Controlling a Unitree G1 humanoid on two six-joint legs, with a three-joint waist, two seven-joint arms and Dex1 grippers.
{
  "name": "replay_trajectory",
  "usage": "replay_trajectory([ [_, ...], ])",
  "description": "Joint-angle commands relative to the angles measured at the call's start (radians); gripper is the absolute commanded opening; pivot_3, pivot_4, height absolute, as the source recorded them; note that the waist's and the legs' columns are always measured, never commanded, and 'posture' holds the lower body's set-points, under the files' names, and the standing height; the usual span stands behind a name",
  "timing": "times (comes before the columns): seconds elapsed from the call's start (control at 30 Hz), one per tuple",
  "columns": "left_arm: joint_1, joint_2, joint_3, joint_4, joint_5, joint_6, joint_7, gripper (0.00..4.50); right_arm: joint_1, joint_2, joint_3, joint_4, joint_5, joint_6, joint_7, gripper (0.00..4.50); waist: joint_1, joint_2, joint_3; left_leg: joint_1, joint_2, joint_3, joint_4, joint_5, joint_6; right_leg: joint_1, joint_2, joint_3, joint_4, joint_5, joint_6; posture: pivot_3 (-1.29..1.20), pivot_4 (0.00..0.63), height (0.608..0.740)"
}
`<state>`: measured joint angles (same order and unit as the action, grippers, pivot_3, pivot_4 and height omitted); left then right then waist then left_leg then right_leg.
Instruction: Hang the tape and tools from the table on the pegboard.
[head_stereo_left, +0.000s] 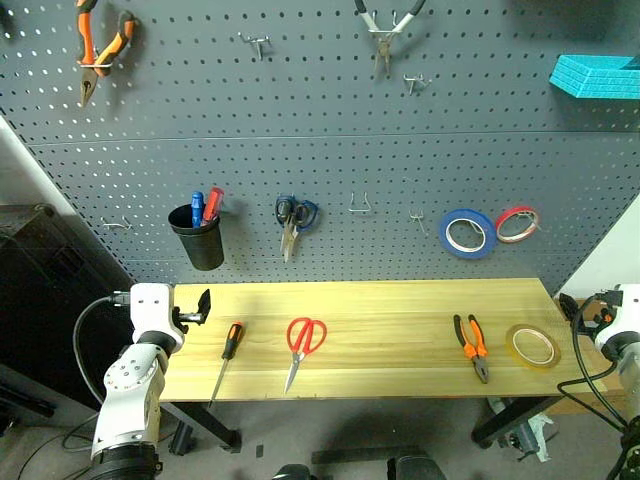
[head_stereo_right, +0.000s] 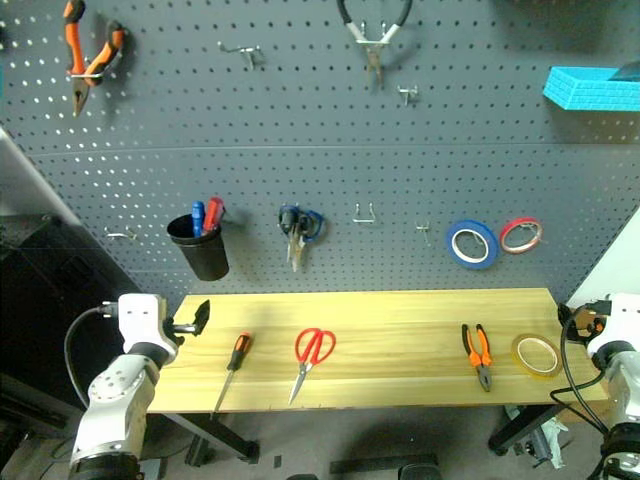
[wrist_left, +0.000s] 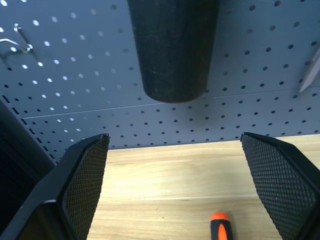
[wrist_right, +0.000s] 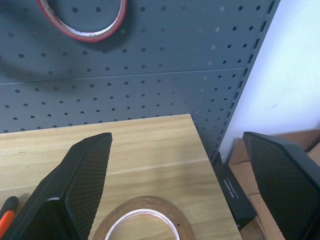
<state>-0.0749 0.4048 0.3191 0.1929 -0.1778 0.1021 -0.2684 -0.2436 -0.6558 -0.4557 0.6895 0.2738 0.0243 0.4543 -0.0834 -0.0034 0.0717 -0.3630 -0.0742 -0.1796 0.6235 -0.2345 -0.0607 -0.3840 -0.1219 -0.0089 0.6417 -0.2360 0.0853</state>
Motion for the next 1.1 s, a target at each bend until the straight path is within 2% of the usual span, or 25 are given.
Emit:
replay_trajectory([
  [0.03, -0.001, 0.023, 0.022, -0.014, 0.009, -0.033, 0.01, 4.46, -0.022, -0.014, -0.001, -0.012, -0.003, -0.032, 0.001, 4.5, 0.0, 0.0, 0.0, 0.0, 0.0, 0.0, 0.0, 0.0, 0.0, 0.0, 0.0, 0.0, 0.0, 0.0, 0.0, -0.09, 0.0, 0.74],
  [0.23, 0.012, 0.025, 0.026, -0.012, 0.009, -0.018, 0.021, 4.46, -0.017, -0.012, 0.007, -0.015, -0.004, -0.025, -0.003, 4.5, 0.001, 0.0, 0.0, 0.0, 0.0, 0.0, 0.0, 0.0, 0.0, 0.0, 0.0, 0.0, 0.0, 0.0, 0.0, -0.09, 0.0, 0.74],
  [0.37, 0.054, 0.011, 0.025, -0.077, -0.062, 0.012, -0.041, 4.46, -0.008, -0.006, 0.016, -0.031, -0.011, 0.01, -0.021, 4.5, 0.0, 0.0, 0.0, 0.0, 0.0, 0.0, 0.0, 0.0, 0.0, 0.0, 0.0, 0.0, 0.0, 0.0, 0.0, -0.1, 0.0, 0.74],
  [0.53, 0.085, -0.018, -0.012, -0.203, -0.088, 0.152, -0.01, 4.46, 0.026, 0.003, 0.053, -0.137, -0.023, 0.1, -0.037, 4.5, 0.001, 0.0, 0.0, 0.0, 0.0, 0.0, 0.0, 0.0, 0.0, 0.0, 0.0, 0.001, 0.0, 0.0, 0.0, -0.11, 0.005, 0.74],
  [0.67, 0.074, -0.043, -0.083, -0.299, -0.062, 0.27, 0.023, 4.46, 0.105, 0.007, 0.073, -0.312, -0.011, 0.221, -0.035, 4.5, 0.002, -0.002, 0.006, -0.001, 0.0, 0.0, 0.002, 0.0, 0.0, 0.0, 0.0, 0.0, 0.0, -0.002, -0.004, -0.16, 0.072, 0.74],
  [0.83, 0.022, -0.04, -0.183, -0.389, -0.105, 0.387, -0.053, 4.46, 0.184, 0.015, 0.079, -0.509, 0.027, 0.412, -0.041, 4.5, 0.0, -0.006, 0.042, -0.002, 0.001, 0.002, 0.004, 0.0, 0.0, 0.0, -0.001, 0.0, 0.001, -0.003, -0.006, -0.2, 0.141, 0.74],
  [0.9, -0.026, -0.042, -0.253, -0.402, -0.062, 0.391, -0.057, 4.46, 0.203, 0.01, 0.097, -0.558, 0.044, 0.489, -0.012, 4.5, -0.001, -0.008, 0.065, -0.003, 0.003, 0.004, 0.004, 0.0, 0.0, -0.001, 0.0, 0.0, 0.002, -0.004, -0.006, -0.22, 0.159, 0.74],
  [0.97, -0.076, -0.032, -0.313, -0.395, -0.04, 0.391, -0.094, 4.46, 0.203, 0.001, 0.125, -0.556, 0.031, 0.517, 0.005, 4.5, -0.003, -0.009, 0.082, -0.004, 0.007, 0.011, 0.004, 0.0, 0.0, -0.001, 0.0, 0.0, 0.001, -0.003, -0.006, -0.24, 0.181, 0.74],
  [1.1, -0.163, 0.033, -0.454, -0.404, -0.029, 0.36, -0.278, 4.46, 0.137, -0.017, 0.188, -0.465, -0.025, 0.548, 0.006, 4.5, -0.013, -0.012, 0.113, -0.007, 0.016, 0.022, 0.004, -0.001, 0.001, -0.004, 0.002, 0.0, 0.0, -0.003, -0.006, -0.25, 0.217, 0.74],
])
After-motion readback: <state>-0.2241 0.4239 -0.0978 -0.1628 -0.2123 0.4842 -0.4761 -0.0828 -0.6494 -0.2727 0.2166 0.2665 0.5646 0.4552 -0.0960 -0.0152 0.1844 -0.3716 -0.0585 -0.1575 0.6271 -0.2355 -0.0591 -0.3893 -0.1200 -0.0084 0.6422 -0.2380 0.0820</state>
